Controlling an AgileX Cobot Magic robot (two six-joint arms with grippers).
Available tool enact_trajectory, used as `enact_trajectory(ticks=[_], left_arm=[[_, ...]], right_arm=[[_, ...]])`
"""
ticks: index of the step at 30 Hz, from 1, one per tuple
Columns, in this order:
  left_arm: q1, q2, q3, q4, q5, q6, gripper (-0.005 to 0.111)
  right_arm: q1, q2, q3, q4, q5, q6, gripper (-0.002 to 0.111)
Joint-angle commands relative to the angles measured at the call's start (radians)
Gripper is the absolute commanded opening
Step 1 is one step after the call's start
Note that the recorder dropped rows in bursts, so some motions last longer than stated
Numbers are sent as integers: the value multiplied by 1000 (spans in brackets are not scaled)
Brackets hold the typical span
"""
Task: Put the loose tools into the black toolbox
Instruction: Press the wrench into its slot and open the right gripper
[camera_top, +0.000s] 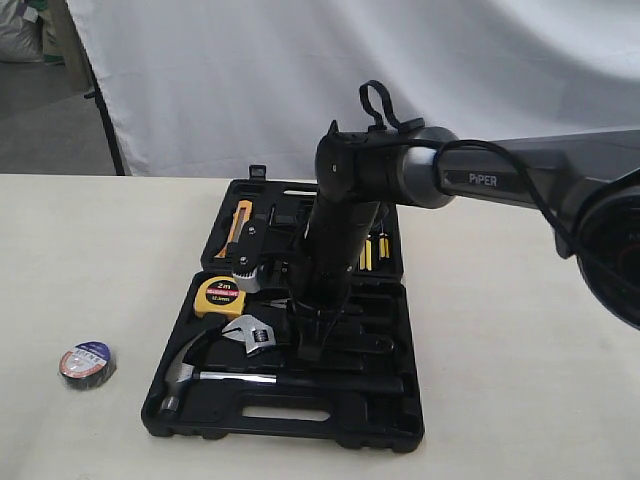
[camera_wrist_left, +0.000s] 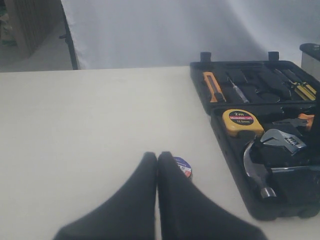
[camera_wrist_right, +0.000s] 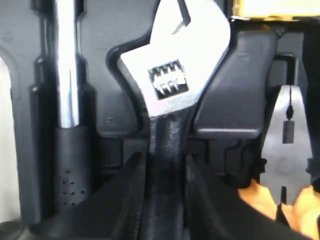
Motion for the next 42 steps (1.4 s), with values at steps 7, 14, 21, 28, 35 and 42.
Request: enact_trajectory(ticks=[7, 14, 21, 28, 35, 42], left_arm=[[-7, -1, 3, -1, -1, -1, 0], [-7, -1, 3, -1, -1, -1, 0], [-7, -1, 3, -1, -1, -1, 0], [-7, -1, 3, -1, -1, -1, 0], [-7, -1, 3, -1, -1, -1, 0], [-7, -1, 3, -1, -1, -1, 0]], right_arm=[[-4, 29, 5, -22, 14, 1, 61], [-4, -11, 5, -22, 9, 5, 61], [-4, -89, 5, -22, 5, 19, 61], [-4, -125, 5, -22, 8, 30, 37], [-4, -77, 6, -22, -2, 52, 0], [-4, 69, 6, -11, 35, 63, 0]])
